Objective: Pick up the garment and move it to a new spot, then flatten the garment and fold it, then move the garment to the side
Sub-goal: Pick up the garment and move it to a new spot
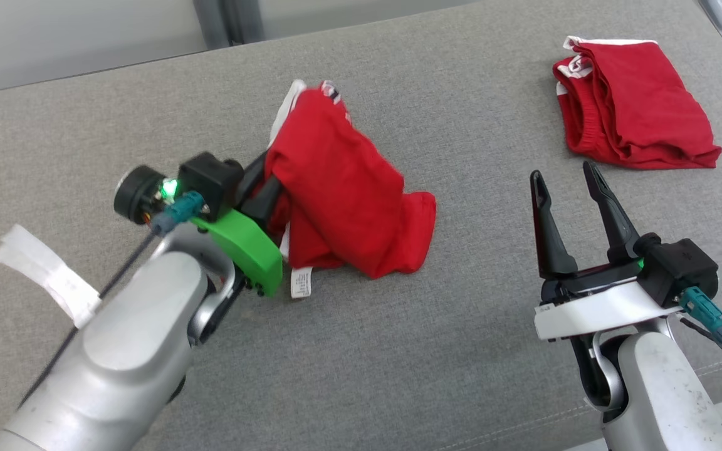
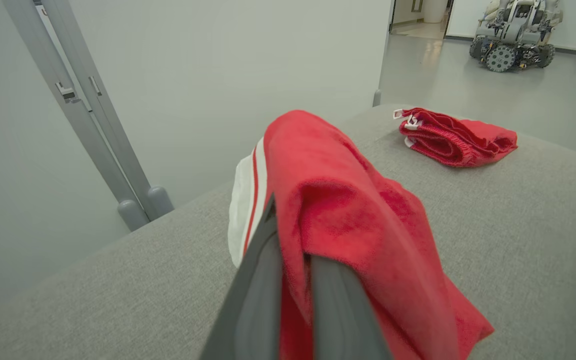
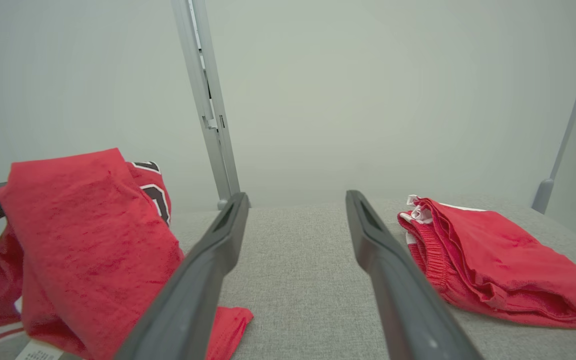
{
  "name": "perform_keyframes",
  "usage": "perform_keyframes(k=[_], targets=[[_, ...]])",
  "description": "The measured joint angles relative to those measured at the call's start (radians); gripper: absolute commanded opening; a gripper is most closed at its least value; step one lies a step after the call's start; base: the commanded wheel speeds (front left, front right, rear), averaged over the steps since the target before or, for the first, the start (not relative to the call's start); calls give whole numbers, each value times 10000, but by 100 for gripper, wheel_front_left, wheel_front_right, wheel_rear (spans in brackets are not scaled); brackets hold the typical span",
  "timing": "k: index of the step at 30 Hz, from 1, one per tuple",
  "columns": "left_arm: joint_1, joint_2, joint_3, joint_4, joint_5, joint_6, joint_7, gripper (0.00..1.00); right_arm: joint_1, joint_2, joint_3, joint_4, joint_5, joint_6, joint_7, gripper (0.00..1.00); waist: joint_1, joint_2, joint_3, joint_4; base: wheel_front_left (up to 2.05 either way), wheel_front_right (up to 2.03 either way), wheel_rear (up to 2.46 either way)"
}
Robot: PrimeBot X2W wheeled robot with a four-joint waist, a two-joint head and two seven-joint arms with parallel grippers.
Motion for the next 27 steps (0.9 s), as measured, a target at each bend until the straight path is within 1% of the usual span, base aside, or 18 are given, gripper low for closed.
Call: perform_keyframes(k=[4,5,6,8,9,13,20,27], targets=[[601,-476,-138,853,180,192,-368,0,-2,2,42,119,61,0,-31,100,0,0,130,-130,0,0,0],[695,-577,-125,972,174,240,-418,14,-2,2,36,132,63,0,-31,100,0,0,143,-138,0,0,0],[821,-698,-88,1093,171,257,-468,32,-2,-2,21,148,71,0,-31,100,0,0,143,-130,0,0,0],[1025,-842,19,1264,127,257,-543,60,0,0,31,176,123,0,-33,100,0,0,118,-92,0,0,0],[1122,-876,90,1315,127,259,-548,100,5,2,36,194,134,0,-35,100,0,0,91,-64,0,0,0],[1403,-993,518,1129,290,360,-591,100,69,2,6,253,134,0,-40,100,0,0,-38,88,0,0,0],[2370,-1028,1751,-242,811,573,-604,100,244,4,-73,499,71,0,-40,100,0,0,-404,438,0,0,0],[3906,-890,2947,-1513,901,704,-616,100,445,4,-173,849,-44,0,-40,100,0,0,-987,724,0,0,0]])
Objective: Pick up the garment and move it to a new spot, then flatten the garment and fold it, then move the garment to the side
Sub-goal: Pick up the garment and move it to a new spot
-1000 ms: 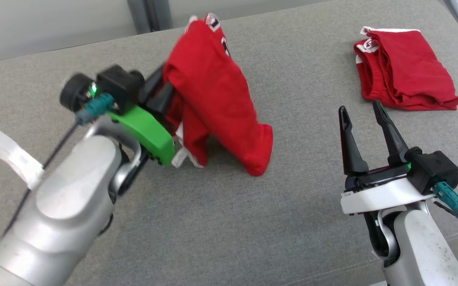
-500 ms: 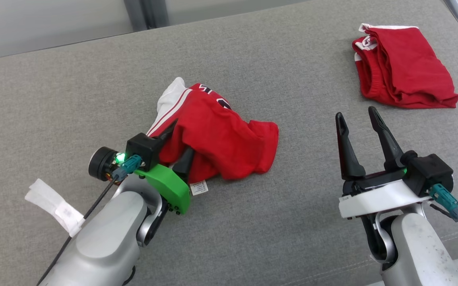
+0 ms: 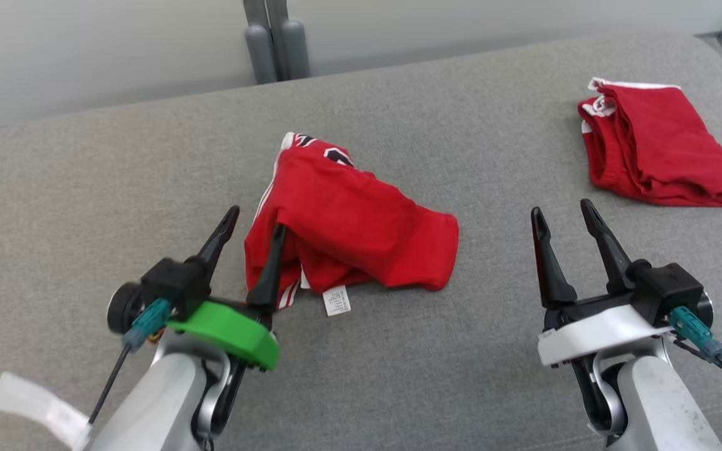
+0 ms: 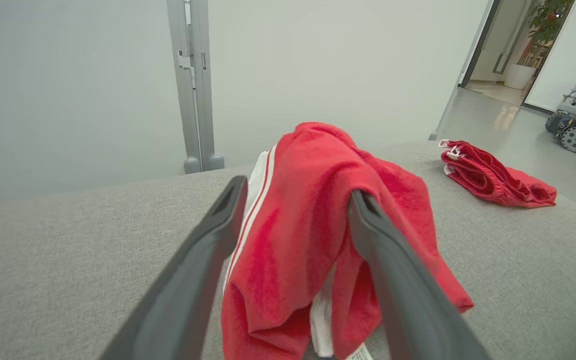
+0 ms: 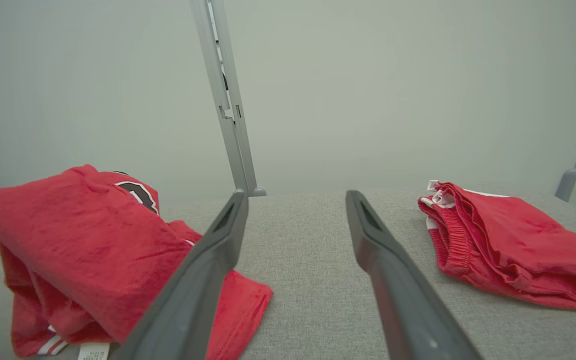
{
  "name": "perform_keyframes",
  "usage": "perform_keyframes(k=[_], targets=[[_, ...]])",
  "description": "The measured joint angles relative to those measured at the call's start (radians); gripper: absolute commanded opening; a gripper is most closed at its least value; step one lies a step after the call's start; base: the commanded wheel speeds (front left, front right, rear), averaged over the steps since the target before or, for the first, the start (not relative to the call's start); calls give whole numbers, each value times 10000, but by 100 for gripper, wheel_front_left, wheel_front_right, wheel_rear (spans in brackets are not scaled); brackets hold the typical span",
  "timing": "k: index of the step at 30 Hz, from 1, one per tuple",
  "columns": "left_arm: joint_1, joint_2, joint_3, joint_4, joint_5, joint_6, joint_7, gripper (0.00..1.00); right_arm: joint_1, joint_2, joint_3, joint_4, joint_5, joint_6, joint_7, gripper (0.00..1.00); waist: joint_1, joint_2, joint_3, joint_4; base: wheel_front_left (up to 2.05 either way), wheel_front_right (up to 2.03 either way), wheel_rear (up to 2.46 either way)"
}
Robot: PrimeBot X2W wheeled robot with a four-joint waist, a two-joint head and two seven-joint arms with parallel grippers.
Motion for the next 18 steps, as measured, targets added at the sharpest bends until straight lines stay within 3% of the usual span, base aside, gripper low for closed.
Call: perform_keyframes(k=[9,18], targets=[[1906,23,1181,-1095,-25,169,-4,100,449,0,-222,274,-213,0,0,100,0,0,-721,382,0,0,0],[3281,-357,2265,-1469,153,347,-2,100,856,2,-297,437,-265,0,0,100,0,0,-1239,683,0,0,0]])
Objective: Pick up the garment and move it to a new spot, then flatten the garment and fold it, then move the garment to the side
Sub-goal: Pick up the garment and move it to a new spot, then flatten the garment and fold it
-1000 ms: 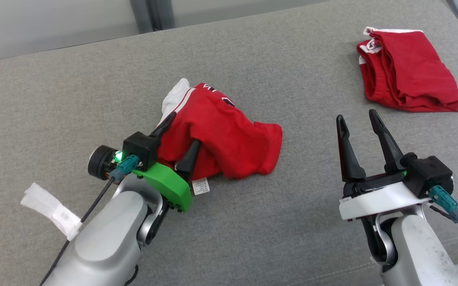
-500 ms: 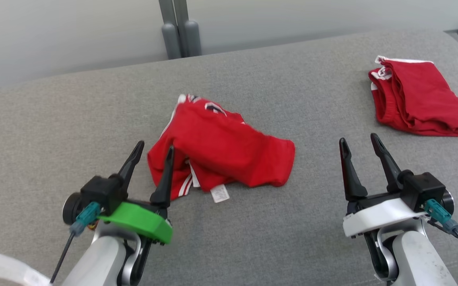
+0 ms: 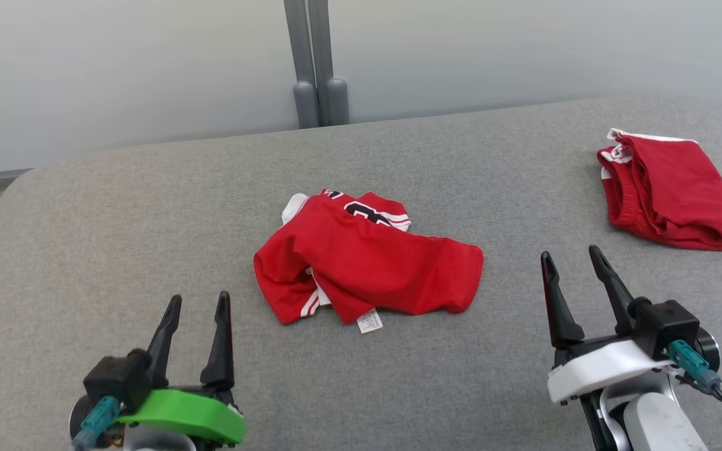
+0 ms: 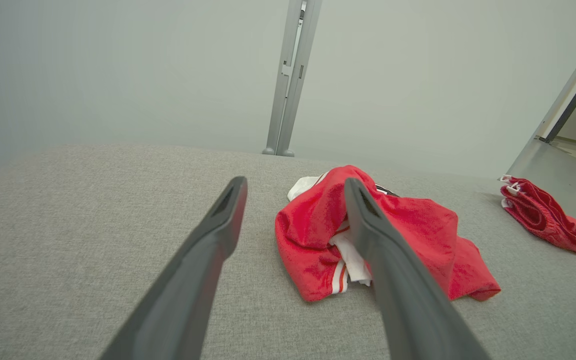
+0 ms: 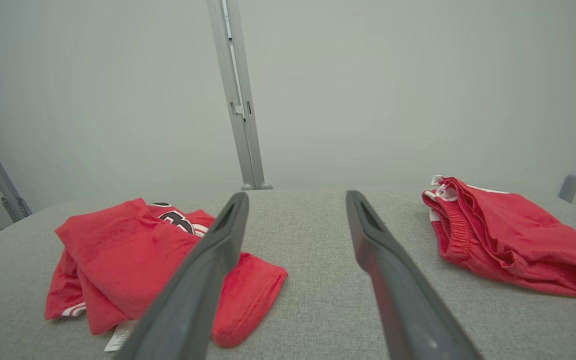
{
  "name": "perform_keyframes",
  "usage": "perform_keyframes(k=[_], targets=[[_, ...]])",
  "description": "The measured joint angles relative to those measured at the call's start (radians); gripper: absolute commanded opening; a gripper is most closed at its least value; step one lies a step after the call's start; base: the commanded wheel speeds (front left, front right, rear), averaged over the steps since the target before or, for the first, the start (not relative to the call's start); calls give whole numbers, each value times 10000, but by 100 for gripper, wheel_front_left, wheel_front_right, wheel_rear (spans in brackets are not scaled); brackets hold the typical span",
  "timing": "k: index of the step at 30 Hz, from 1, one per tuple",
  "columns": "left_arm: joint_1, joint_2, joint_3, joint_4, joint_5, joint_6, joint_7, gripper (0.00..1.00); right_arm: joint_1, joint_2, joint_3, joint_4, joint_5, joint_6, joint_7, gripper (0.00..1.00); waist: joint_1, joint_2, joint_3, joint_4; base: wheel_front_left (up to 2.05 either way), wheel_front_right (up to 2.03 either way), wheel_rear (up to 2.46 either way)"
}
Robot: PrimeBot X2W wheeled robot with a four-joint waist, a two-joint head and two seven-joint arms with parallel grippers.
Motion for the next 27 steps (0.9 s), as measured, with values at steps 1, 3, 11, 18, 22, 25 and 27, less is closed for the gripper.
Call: perform_keyframes(k=[1,3,11,18,22,25,27], targets=[[143,-84,148,-17,21,10,0,100,58,0,-10,19,17,0,0,100,1,0,-36,34,0,0,0],[417,-320,437,-79,61,10,0,100,193,2,-58,75,94,0,0,100,0,0,-102,98,0,0,0],[998,-771,1175,-31,663,-207,0,100,522,0,-157,255,366,0,0,100,0,0,-228,291,0,0,0],[1062,-1020,1624,58,1099,-499,-2,100,522,0,-115,408,443,0,0,100,1,0,-194,318,0,0,0],[1062,-1137,1820,107,1235,-635,-2,100,515,0,-84,460,453,0,0,100,1,0,-173,303,0,0,0],[1061,-1185,1941,142,1313,-715,0,100,512,0,-81,493,460,0,0,100,1,0,-157,306,0,0,0],[1059,-1221,2017,161,1344,-780,0,100,510,0,-88,514,458,0,0,100,1,0,-141,326,0,0,0]])
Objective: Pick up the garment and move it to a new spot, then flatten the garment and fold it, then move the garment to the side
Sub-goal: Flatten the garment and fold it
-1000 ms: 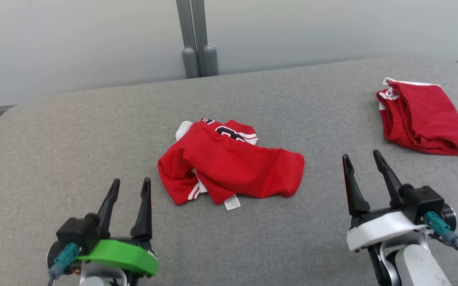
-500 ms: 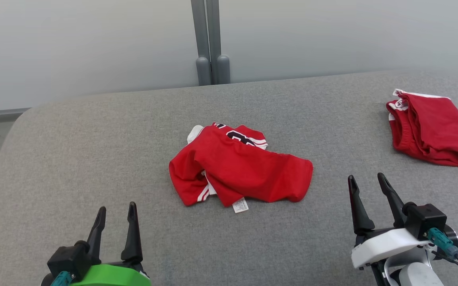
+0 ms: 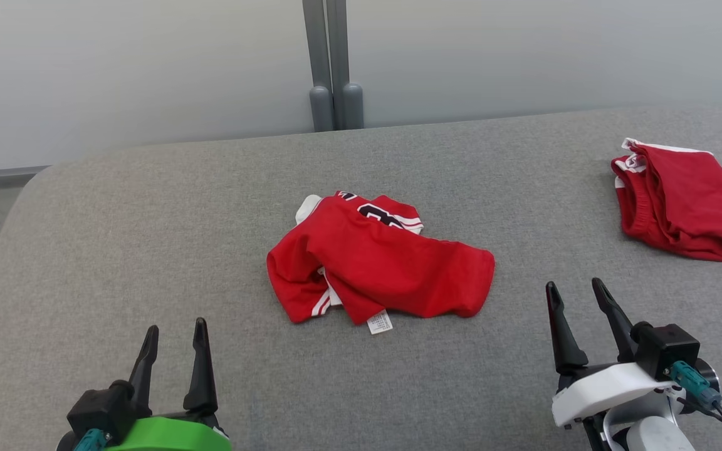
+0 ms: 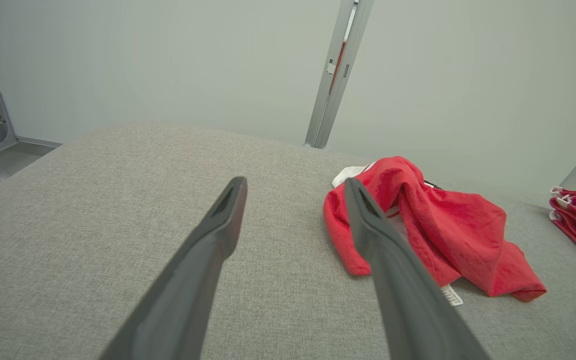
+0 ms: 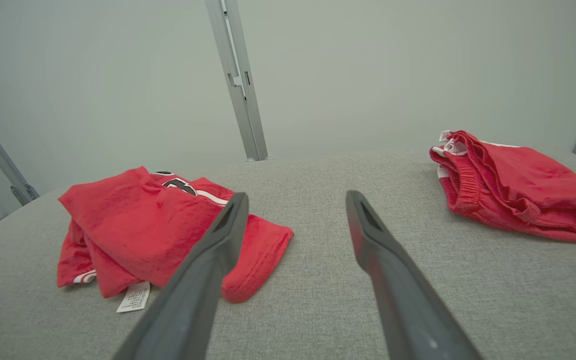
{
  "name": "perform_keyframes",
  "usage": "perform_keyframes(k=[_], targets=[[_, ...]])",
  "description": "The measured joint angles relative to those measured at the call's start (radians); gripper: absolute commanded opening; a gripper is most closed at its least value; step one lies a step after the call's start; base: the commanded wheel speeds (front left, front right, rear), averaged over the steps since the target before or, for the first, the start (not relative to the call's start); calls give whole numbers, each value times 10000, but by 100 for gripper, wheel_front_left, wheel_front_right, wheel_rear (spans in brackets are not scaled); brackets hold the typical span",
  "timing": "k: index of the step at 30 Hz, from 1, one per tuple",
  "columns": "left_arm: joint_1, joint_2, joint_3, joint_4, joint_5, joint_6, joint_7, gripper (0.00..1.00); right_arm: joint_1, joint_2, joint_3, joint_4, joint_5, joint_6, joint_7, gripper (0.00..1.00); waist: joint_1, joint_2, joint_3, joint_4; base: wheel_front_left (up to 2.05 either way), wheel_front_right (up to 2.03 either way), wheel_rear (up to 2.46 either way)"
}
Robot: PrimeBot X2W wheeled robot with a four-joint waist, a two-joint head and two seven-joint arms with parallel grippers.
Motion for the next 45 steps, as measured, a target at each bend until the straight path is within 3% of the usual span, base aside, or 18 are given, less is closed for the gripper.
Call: perform_keyframes(k=[11,23,31,32,33,34,36,37,45], targets=[[-195,-203,174,84,456,-155,-2,100,-1078,0,-215,1078,-807,0,245,100,0,0,417,321,0,0,0],[-915,-397,305,198,798,-364,0,100,-4094,-384,-531,4936,-1214,0,865,100,0,0,1498,1216,0,0,0],[-988,-476,441,270,853,-416,0,100,-4985,-577,-113,6849,-809,0,1292,100,0,0,1983,1905,0,0,0],[-988,-481,466,284,855,-428,0,100,-5089,-587,-29,6989,-688,-4,1289,98,0,0,2018,1957,0,0,0],[-988,-485,483,290,857,-428,-2,100,-5189,-598,59,7091,-598,-10,1256,46,0,-1,2042,1989,0,0,0],[-988,-487,504,290,859,-428,0,100,-5265,-591,153,7181,-504,-10,1191,38,0,0,2046,1993,0,0,0],[-989,-499,516,286,884,-437,-2,100,-5345,-591,330,7300,-341,-10,1053,6,0,0,2029,1958,0,0,0],[-989,-500,523,286,884,-449,0,100,-5386,-591,437,7363,-265,-10,965,0,0,0,2013,1917,0,0,0],[-989,-514,614,272,1016,-460,0,100,-6519,-1486,535,7125,-314,-2,159,0,0,0,1908,1364,0,0,0]])
